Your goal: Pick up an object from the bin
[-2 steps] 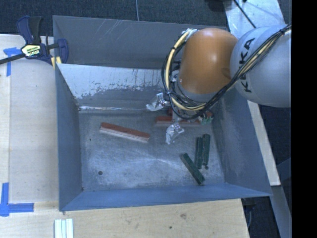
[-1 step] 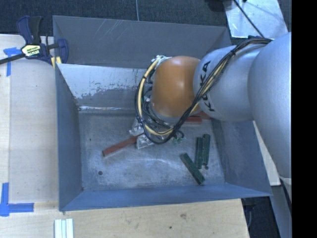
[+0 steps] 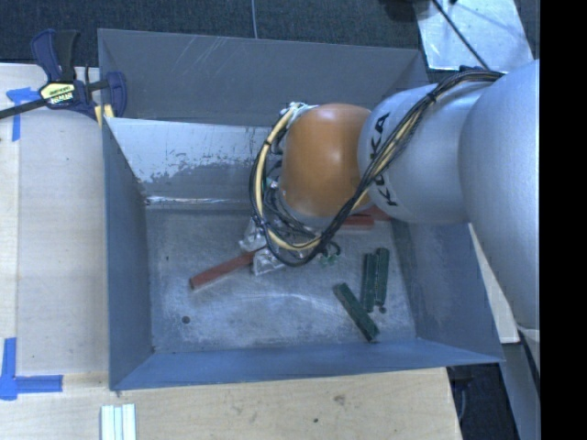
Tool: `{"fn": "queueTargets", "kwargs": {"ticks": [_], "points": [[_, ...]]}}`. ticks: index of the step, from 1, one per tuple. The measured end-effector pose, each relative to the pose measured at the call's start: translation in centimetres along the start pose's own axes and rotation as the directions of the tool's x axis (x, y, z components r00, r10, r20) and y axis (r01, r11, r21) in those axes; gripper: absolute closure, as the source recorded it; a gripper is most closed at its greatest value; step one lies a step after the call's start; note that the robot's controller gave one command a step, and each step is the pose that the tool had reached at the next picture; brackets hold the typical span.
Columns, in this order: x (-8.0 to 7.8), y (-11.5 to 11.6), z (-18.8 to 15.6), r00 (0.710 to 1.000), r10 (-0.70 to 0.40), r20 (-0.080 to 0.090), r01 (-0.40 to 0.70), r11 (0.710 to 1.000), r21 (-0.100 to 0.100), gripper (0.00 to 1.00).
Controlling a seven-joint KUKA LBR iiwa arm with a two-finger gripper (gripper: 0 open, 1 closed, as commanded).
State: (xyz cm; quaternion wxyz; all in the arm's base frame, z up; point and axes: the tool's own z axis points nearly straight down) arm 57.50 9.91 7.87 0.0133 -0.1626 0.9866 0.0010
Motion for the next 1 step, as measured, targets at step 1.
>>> {"fn": "queueTargets", "kwargs": {"ticks": [1], "points": [[-1.4,-1.49,-13.36,0.996,-0.091,-0.023,0.091,0.996,-0.004,1.0]]}}
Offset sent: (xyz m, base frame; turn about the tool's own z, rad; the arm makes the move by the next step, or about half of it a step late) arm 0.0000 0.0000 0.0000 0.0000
